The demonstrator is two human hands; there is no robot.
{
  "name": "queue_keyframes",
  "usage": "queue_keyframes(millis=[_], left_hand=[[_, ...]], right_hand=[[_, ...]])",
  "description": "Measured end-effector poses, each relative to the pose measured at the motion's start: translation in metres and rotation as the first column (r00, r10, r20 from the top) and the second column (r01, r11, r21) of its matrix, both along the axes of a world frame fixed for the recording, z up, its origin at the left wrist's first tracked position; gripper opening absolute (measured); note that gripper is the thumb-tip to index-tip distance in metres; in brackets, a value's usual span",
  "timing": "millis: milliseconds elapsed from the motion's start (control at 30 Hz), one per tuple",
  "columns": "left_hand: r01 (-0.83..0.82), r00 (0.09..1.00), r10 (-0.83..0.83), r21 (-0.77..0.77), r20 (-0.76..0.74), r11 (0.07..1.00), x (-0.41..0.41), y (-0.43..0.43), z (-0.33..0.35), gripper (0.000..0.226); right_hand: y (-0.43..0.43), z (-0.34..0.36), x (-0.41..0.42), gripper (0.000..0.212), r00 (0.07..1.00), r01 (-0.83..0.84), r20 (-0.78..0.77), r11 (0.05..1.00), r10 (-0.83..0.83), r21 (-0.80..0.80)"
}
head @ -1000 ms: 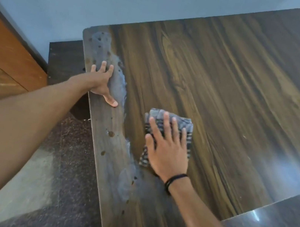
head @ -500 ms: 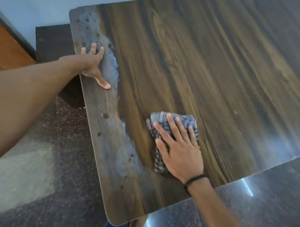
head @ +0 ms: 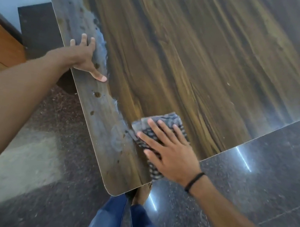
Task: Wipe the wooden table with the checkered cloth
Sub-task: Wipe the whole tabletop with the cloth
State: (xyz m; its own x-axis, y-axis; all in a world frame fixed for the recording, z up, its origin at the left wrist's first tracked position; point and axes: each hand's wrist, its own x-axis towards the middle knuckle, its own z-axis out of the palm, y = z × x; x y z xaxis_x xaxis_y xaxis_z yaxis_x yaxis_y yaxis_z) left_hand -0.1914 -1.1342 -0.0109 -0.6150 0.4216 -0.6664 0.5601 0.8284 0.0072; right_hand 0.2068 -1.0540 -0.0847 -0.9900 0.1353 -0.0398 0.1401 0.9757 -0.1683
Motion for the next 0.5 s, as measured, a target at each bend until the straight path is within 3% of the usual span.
queue_keyframes(millis=[67, 167, 200, 267, 333, 367, 467, 500], left_hand=[[0.007, 1.000, -0.007, 0.017, -0.010, 1.000, -0.002, -0.002, -0.002, 0.163], [-0.002, 1.000, 0.001, 0.009, 0.010, 1.000, -0.005, 0.000, -0.001, 0.165], [-0.007, 1.000, 0.007, 0.000, 0.009, 1.000, -0.005, 0.000, -0.001, 0.166], [-0.008, 1.000, 0.008, -0.025, 0.015, 1.000, -0.004, 0.002, 0.000, 0.166], [-0.011, 1.000, 0.012, -0.025, 0.014, 1.000, -0.003, 0.002, 0.000, 0.165], [-0.013, 1.000, 0.013, -0.017, 0.009, 1.000, -0.002, 0.001, 0.000, 0.165], [-0.015, 1.000, 0.015, -0.007, 0.019, 1.000, -0.004, 0.003, 0.002, 0.164], [-0.019, 1.000, 0.019, -0.010, 0.021, 1.000, -0.003, 0.002, 0.003, 0.163]], right_hand=[[0.025, 0.005, 0.007, 0.053, 0.997, 0.078, 0.014, 0.997, -0.078, 0.021], [-0.002, 0.011, -0.024, 0.055, 0.893, 0.448, 0.043, 0.894, -0.447, -0.018], [-0.020, 0.010, -0.026, 0.056, 0.903, 0.430, 0.036, 0.902, -0.429, -0.027], [-0.033, 0.004, -0.008, 0.055, 0.983, 0.185, 0.008, 0.983, -0.185, -0.019], [-0.015, 0.004, 0.008, 0.053, 1.000, -0.008, 0.010, 1.000, 0.008, -0.014], [-0.006, 0.005, 0.002, 0.053, 1.000, 0.008, 0.001, 1.000, -0.008, -0.005], [-0.019, 0.011, -0.055, 0.055, 0.921, 0.390, 0.013, 0.919, -0.390, -0.063], [-0.037, 0.013, -0.068, 0.056, 0.910, 0.415, 0.032, 0.906, -0.414, -0.084]])
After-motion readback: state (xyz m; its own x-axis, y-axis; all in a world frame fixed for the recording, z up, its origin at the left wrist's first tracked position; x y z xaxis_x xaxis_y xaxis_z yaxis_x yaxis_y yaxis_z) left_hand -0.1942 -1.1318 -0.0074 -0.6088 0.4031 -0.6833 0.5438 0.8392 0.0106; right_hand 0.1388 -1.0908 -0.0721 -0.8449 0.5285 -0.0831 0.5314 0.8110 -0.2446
